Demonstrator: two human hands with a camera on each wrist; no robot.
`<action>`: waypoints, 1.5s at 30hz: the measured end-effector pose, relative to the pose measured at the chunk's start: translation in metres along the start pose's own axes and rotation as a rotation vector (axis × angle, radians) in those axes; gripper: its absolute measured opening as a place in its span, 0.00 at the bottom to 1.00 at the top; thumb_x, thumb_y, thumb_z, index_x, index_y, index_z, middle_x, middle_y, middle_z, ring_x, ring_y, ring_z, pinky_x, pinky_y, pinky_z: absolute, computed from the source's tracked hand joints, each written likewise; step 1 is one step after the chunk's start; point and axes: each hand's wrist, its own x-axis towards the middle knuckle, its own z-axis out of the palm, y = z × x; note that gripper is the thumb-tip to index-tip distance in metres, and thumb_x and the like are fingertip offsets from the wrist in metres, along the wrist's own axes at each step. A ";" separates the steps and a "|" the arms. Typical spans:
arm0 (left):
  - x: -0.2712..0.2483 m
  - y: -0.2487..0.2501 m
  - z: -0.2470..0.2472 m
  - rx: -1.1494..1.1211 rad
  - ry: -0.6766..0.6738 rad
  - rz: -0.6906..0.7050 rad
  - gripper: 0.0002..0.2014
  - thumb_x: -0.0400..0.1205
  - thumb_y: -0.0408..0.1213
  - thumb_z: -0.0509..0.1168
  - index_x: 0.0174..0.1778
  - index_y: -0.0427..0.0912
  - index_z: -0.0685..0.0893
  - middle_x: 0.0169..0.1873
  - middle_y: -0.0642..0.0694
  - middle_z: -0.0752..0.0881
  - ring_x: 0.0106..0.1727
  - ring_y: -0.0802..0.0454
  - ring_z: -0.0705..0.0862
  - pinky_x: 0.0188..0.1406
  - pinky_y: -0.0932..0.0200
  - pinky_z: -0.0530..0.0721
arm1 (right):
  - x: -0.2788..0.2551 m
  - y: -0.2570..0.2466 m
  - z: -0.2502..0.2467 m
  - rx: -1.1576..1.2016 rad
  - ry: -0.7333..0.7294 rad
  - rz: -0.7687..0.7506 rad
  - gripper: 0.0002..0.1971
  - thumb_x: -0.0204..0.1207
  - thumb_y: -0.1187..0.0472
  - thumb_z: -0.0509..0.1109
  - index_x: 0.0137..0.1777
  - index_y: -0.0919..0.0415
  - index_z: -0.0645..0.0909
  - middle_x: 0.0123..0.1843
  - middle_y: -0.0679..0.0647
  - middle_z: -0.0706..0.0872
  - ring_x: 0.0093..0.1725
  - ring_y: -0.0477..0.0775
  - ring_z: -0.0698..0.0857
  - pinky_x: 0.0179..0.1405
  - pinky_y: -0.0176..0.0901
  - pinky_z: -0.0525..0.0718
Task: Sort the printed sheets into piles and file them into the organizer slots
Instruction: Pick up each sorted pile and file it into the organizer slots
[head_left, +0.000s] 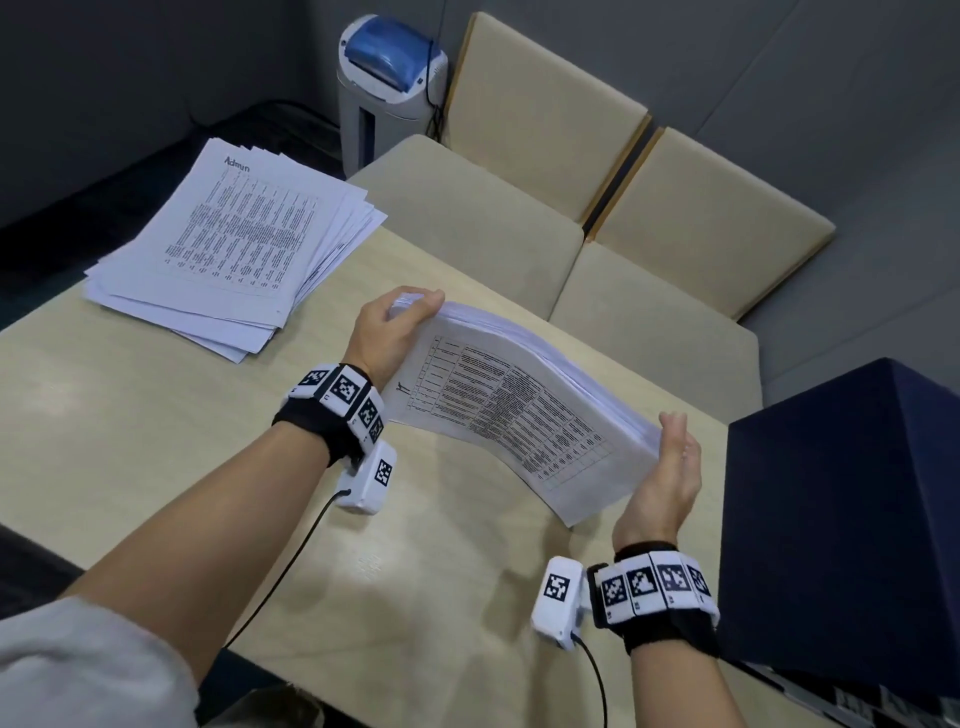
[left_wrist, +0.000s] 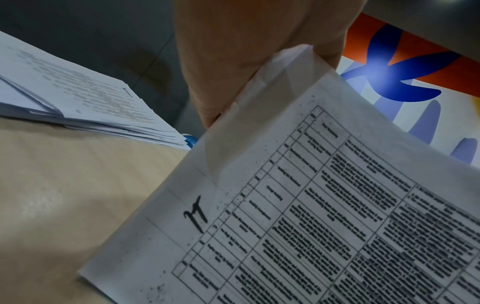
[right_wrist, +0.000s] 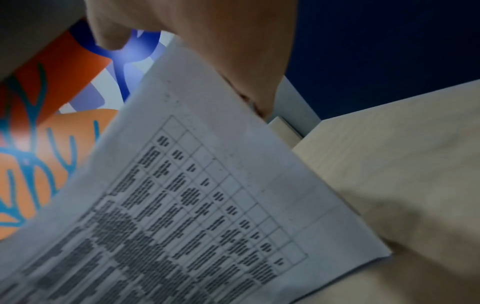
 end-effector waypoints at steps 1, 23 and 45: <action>-0.001 0.001 0.000 -0.011 -0.012 0.003 0.14 0.77 0.50 0.72 0.49 0.43 0.89 0.40 0.51 0.90 0.38 0.59 0.87 0.39 0.63 0.82 | 0.002 -0.001 0.003 0.011 0.020 0.014 0.21 0.78 0.38 0.68 0.60 0.53 0.81 0.56 0.52 0.85 0.51 0.50 0.85 0.45 0.38 0.84; 0.002 -0.024 -0.007 0.129 -0.114 -0.150 0.24 0.62 0.12 0.70 0.52 0.35 0.88 0.47 0.39 0.90 0.49 0.44 0.88 0.47 0.51 0.86 | 0.004 0.032 -0.026 -0.147 -0.215 0.136 0.27 0.70 0.67 0.80 0.70 0.65 0.79 0.59 0.58 0.90 0.58 0.51 0.89 0.45 0.30 0.85; 0.000 -0.035 -0.003 0.108 -0.094 -0.231 0.20 0.60 0.11 0.66 0.48 0.22 0.86 0.43 0.38 0.86 0.44 0.42 0.83 0.44 0.52 0.84 | 0.026 -0.003 0.007 0.019 0.141 0.085 0.11 0.80 0.51 0.69 0.54 0.58 0.79 0.45 0.48 0.82 0.38 0.45 0.82 0.31 0.34 0.81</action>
